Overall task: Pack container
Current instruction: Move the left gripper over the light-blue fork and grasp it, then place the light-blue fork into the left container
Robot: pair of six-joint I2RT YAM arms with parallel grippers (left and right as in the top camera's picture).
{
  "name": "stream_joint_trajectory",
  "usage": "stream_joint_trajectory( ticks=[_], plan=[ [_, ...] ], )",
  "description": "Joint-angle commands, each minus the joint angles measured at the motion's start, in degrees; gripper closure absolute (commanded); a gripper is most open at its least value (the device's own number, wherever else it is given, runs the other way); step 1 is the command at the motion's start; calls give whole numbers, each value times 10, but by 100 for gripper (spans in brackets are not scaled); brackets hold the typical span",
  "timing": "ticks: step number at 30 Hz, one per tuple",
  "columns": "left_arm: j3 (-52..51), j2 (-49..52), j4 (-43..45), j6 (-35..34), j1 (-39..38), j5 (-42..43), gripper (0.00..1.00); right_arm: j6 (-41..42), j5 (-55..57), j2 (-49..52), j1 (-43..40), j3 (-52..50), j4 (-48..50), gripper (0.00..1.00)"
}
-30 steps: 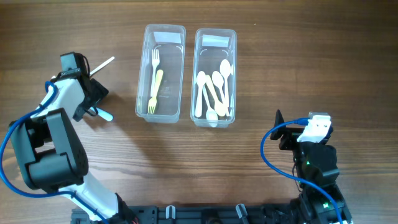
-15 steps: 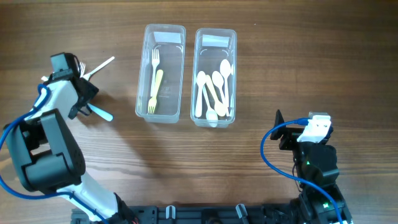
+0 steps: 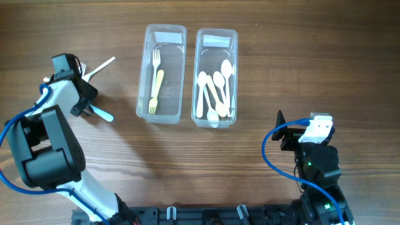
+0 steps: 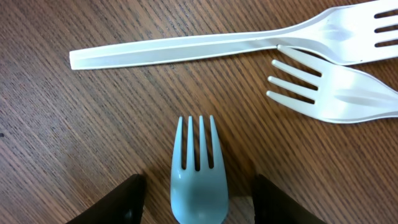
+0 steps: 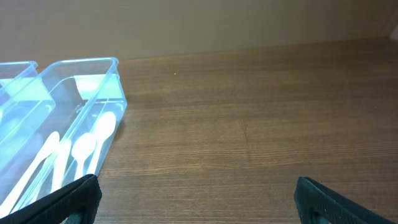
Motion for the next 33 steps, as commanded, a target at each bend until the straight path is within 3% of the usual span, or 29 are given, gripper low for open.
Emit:
stream_joint_trajectory(
  ticks=[1, 9, 17, 20, 24, 28, 33],
  plan=[
    [-8, 32, -16, -1, 2, 8, 69, -7, -3, -3, 2, -2, 3, 0],
    [-7, 2, -31, 1, 2, 8, 77, -7, -3, -3, 2, -2, 3, 0],
    [-7, -167, -63, 1, 2, 8, 86, -7, -3, -3, 2, -2, 3, 0],
    [-7, -219, -72, 1, -3, 45, 83, -7, -3, -3, 2, -2, 3, 0],
    [-7, -287, -73, 7, -19, 156, 82, -7, -3, -3, 2, -2, 3, 0],
    [-7, -333, -39, 131, -53, 317, 74, -7, -3, -3, 2, -2, 3, 0],
    [-7, -334, -28, 296, -124, 351, 76, -7, -3, -3, 2, -2, 3, 0]
  ],
)
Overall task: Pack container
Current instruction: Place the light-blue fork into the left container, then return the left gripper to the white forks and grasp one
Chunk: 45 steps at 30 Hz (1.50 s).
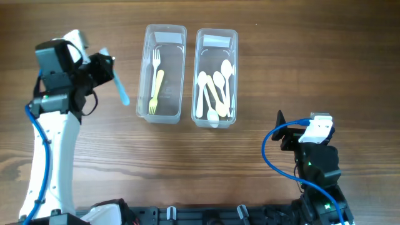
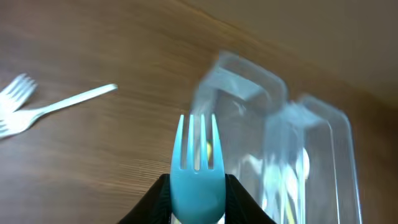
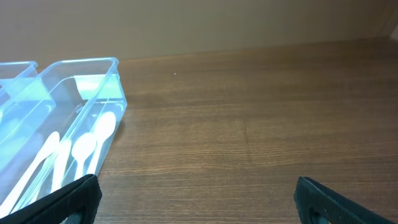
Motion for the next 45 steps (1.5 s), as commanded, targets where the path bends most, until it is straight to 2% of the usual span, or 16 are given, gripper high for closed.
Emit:
stream_joint_trajectory(
  ticks=[1, 2, 4, 7, 9, 10, 11, 13, 18, 20, 25, 27, 30, 33, 36, 45],
  plan=[
    [-1, 0, 8, 158, -51, 40, 77, -7, -3, -3, 2, -2, 3, 0],
    [-1, 3, 16, 194, -72, 40, 76, -7, -3, -3, 2, -2, 3, 0],
    [-1, 9, 33, 219, -99, 39, 68, -7, -3, -3, 2, -2, 3, 0],
    [-1, 23, 68, 219, -126, 39, 70, -7, -3, -3, 2, -2, 2, 0],
    [-1, 37, 89, 218, -134, 40, 65, -7, -3, -3, 2, -2, 3, 0],
    [-1, 44, 96, 219, -134, 39, 32, -7, -3, -3, 2, -2, 3, 0],
    [-1, 48, 102, 219, -134, 36, 23, -7, -3, -3, 2, -2, 3, 0],
    [-1, 47, 104, 218, -131, 3, 20, -7, -3, -3, 2, -2, 3, 0],
    [-1, 45, 58, 216, -88, -144, 1, -7, -3, -3, 2, -2, 3, 0],
    [-1, 45, 48, 210, -54, -178, 0, -7, -3, -3, 2, -2, 3, 0],
    [-1, 59, 77, 188, 5, -176, 1, -7, -3, -3, 2, -2, 2, 0],
    [-1, 85, 94, 111, 27, -199, 1, -7, -3, -3, 2, -2, 3, 0],
    [-1, 142, 114, 47, 46, -266, 4, -7, -3, -3, 2, -2, 2, 0],
    [-1, 245, 183, 54, 53, -265, 1, -7, -3, -3, 2, -2, 2, 0],
    [-1, 315, 247, 101, 53, -261, 0, -7, -3, -3, 2, -2, 2, 0],
    [-1, 374, 313, 118, 54, -261, 1, -7, -3, -3, 2, -2, 3, 0]
  ],
)
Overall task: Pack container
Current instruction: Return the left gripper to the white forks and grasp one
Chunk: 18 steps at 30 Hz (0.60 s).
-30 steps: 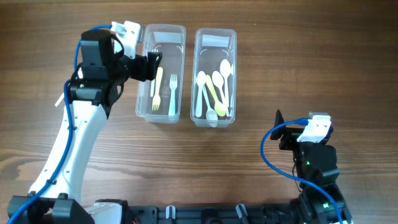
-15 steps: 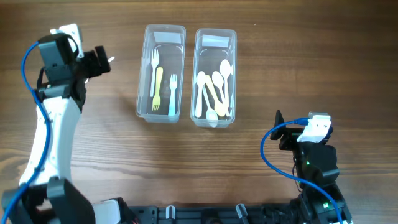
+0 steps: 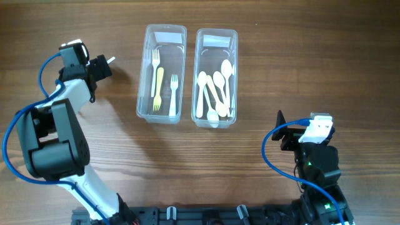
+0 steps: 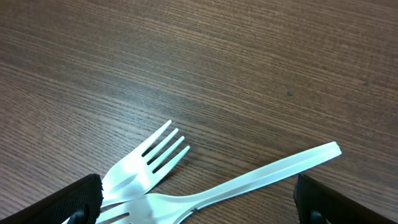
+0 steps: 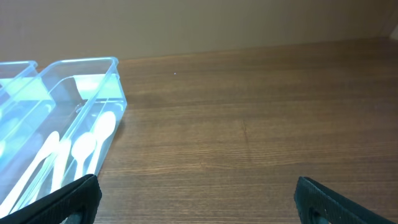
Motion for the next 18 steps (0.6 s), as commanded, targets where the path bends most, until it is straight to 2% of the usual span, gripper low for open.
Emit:
stream_joint_trajectory(
  ticks=[1, 11, 18],
  plan=[
    [0, 19, 4, 11, 4, 0, 1, -7, -3, -3, 2, -2, 2, 0],
    [0, 23, -70, -22, 4, 47, 4, -7, -3, -3, 2, -2, 3, 0],
    [0, 23, -124, -58, -5, 116, 7, -7, -3, -3, 2, -2, 2, 0]
  ],
)
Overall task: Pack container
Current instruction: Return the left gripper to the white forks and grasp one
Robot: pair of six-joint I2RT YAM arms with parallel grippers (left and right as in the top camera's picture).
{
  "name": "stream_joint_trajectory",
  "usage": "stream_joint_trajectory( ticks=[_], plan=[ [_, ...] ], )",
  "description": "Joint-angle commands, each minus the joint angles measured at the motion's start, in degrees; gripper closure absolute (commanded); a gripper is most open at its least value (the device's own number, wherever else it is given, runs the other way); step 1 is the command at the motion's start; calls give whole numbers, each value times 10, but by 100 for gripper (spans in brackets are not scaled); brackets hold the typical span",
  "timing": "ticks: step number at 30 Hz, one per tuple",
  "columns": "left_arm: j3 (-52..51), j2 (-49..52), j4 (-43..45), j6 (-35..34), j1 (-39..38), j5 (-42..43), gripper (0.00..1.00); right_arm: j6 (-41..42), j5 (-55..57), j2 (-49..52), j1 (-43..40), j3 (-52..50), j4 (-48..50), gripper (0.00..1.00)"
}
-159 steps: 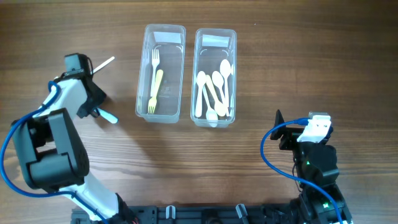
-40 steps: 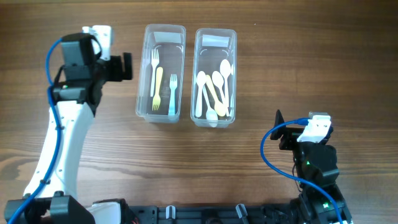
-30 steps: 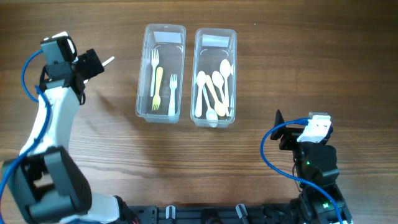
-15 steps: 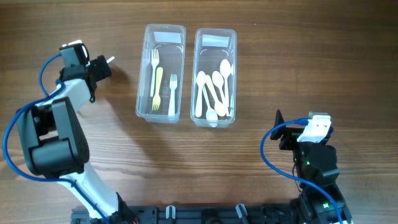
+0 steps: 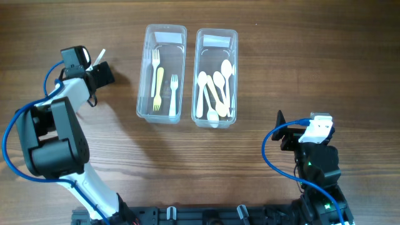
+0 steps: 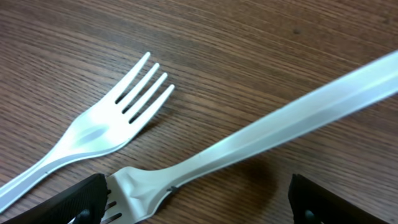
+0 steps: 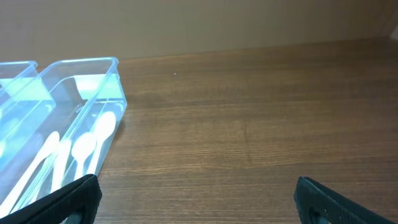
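Two white forks lie on the wood at the far left. One white fork (image 6: 99, 134) points its tines up-right; the other white fork (image 6: 280, 121) runs its handle to the upper right, its head by my left finger. My left gripper (image 6: 198, 210) (image 5: 100, 72) hangs open low over that second fork, nothing held. The left clear container (image 5: 142, 75) holds a yellow fork (image 5: 158, 84) and a pale blue fork (image 5: 174, 94). The right clear container (image 5: 236, 75) holds several white spoons (image 5: 215, 87). My right gripper (image 7: 199, 205) (image 5: 282, 134) is open and empty.
The spoon container's corner (image 7: 93, 68) shows at the left of the right wrist view. Bare wooden table (image 5: 187, 162) spreads in front of the containers. The right arm's base (image 5: 319, 169) sits at the near right edge.
My left gripper has come lower and closer over the two white forks, so one fork's neck and handle now lie between its open fingers. The right arm has not moved.
My left gripper stood open around a pale blue fork beside two white forks. Then it was shut on that fork, held in the air near the containers. Later the blue fork lay in the left container beside the yellow one, and the open gripper was back over the white forks.
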Motion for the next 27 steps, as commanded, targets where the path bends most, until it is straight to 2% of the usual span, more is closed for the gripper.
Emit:
stream_joint_trajectory(
  ticks=[1, 8, 18, 23, 27],
  plan=[
    [-11, 11, -47, -38, -12, 65, 6, -7, -3, -3, 2, -2, 2, 0],
    [-11, 11, -143, -89, -76, 79, 5, -7, -3, -3, 2, -2, 3, 0],
    [-11, 11, -60, -86, -88, 68, 0, -7, -3, -3, 2, -2, 3, 0],
    [-11, -34, -59, -21, -88, -20, 0, -7, -3, -3, 2, -2, 3, 0],
    [-11, -106, -63, -15, -88, -63, 0, -7, -3, -3, 2, -2, 3, 0]
  ],
)
